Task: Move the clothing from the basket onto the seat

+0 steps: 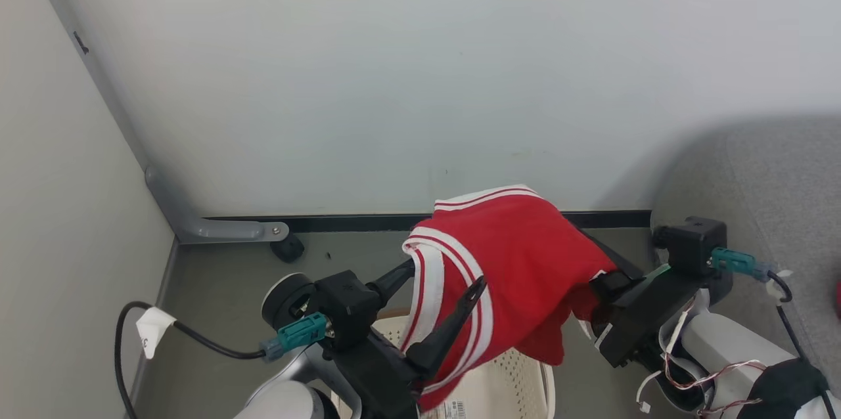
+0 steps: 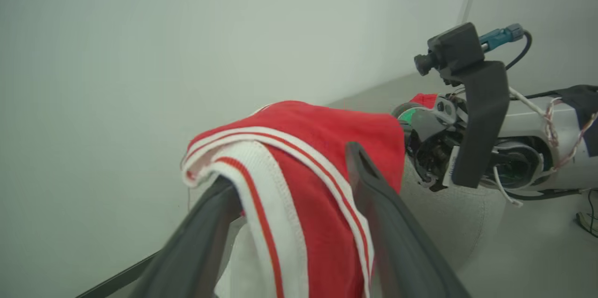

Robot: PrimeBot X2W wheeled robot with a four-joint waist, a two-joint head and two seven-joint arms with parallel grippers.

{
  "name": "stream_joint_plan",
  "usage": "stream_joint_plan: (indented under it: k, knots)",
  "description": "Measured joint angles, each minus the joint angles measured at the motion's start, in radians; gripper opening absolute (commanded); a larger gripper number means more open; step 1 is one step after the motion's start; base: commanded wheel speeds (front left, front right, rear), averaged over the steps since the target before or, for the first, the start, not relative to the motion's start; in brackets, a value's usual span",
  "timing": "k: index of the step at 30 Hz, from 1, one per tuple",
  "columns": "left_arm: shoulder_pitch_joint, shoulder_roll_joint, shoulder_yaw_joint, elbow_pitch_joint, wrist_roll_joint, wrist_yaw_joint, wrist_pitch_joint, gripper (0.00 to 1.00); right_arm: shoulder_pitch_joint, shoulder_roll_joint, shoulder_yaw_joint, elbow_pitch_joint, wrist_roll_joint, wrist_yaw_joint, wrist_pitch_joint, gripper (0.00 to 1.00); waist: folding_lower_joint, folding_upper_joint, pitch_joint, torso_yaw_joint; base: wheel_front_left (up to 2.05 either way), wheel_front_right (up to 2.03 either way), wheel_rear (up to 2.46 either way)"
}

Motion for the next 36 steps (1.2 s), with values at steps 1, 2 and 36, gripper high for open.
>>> stream_joint_plan:
  k: [1,2,36]
  knots:
    - [0.006,0.003,0.001,-0.001,0.000,0.000,0.000,1.00,0.001,0.000,-0.006,0.002,0.006,0.000,0.000,0.00,0.0000,0.0000,-0.001,-0.003,0.00,0.00,0.00]
    - [0.012,0.009,0.001,-0.001,0.000,0.002,0.000,1.00,0.001,0.001,-0.016,0.003,0.012,0.000,-0.001,0.00,0.0000,0.0000,-0.002,-0.007,0.00,0.00,0.00]
    - [0.087,0.086,-0.001,-0.103,0.020,0.029,-0.002,1.00,0.169,-0.090,-0.349,-0.191,0.041,-0.051,-0.010,0.00,0.0000,0.0000,0.021,-0.332,0.00,0.00,0.00]
